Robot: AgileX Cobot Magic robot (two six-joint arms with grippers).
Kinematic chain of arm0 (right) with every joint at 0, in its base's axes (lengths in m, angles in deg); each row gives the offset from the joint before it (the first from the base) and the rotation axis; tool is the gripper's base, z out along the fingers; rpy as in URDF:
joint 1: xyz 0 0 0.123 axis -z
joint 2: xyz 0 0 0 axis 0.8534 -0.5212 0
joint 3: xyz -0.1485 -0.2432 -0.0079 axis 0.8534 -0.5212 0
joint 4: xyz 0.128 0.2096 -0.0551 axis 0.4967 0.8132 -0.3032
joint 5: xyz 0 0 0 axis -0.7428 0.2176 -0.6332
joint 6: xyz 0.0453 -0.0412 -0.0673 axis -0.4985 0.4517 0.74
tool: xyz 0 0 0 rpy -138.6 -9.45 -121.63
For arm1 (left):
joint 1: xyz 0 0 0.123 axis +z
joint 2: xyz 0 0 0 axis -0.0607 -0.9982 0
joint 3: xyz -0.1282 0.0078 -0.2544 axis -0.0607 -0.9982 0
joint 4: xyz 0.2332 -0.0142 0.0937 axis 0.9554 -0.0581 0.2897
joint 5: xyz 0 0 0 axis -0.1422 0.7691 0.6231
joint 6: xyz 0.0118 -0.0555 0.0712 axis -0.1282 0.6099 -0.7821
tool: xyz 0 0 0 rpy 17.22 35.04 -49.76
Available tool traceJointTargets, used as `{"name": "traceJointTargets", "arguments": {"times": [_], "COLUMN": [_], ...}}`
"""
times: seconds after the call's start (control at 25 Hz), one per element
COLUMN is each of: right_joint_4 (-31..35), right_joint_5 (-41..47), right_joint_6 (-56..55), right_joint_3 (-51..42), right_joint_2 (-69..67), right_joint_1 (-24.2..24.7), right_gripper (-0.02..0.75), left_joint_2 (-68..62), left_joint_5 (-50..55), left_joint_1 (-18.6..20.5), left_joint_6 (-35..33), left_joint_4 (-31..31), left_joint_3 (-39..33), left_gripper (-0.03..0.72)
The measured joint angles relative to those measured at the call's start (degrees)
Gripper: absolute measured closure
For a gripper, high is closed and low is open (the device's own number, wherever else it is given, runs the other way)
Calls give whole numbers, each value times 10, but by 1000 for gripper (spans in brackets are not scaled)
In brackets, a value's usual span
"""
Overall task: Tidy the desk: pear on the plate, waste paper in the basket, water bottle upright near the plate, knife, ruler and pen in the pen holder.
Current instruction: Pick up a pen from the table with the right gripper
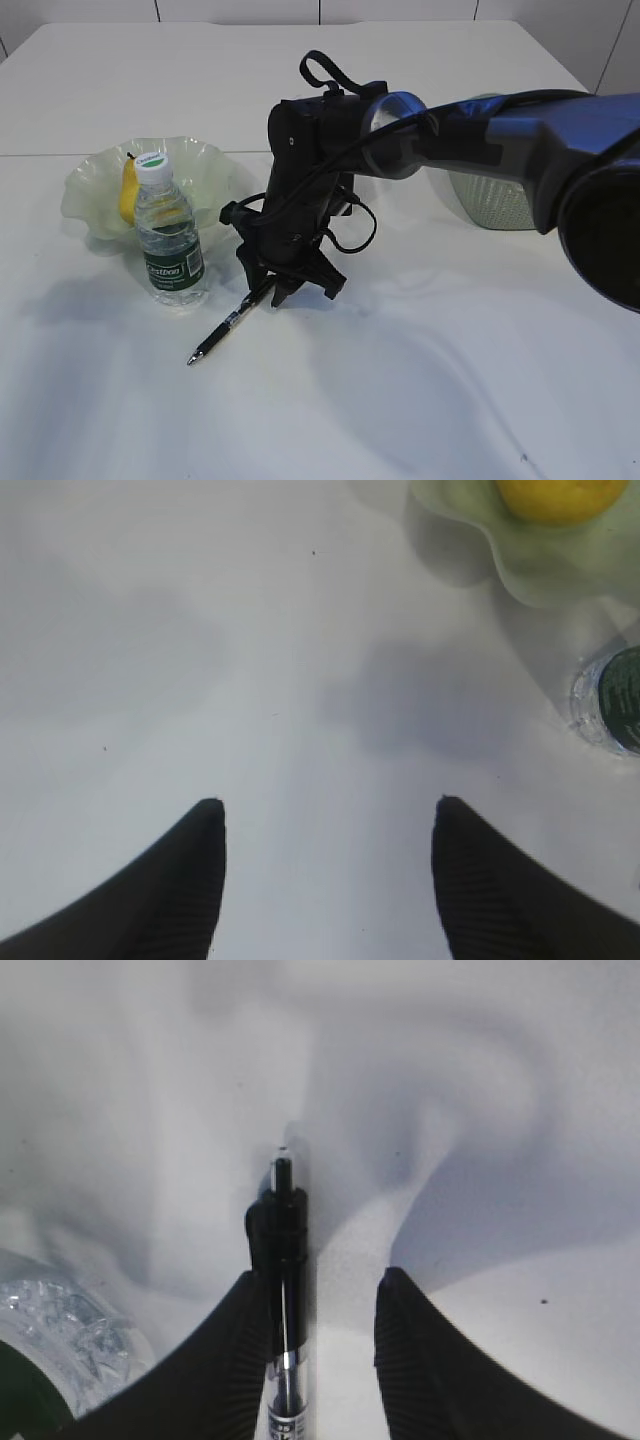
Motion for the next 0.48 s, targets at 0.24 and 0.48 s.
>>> {"name": "traceJointTargets", "arguments": {"times": [0.24, 0.48], "right_joint_4": [0, 0], "right_joint_5": [-3, -5], "right_joint_6": [-1, -4], "right_joint_3": [2, 24], "right_joint_2": [-1, -11], "right_joint_1": [0, 0], "right_gripper": [467, 467], "left_joint_2": [0, 0], "left_joint_5": [0, 0], "left_joint_1": [0, 0], "left_joint_6": [0, 0], "left_joint_4": [0, 0], "left_joint_3": [0, 0], "left_gripper": [232, 232]}}
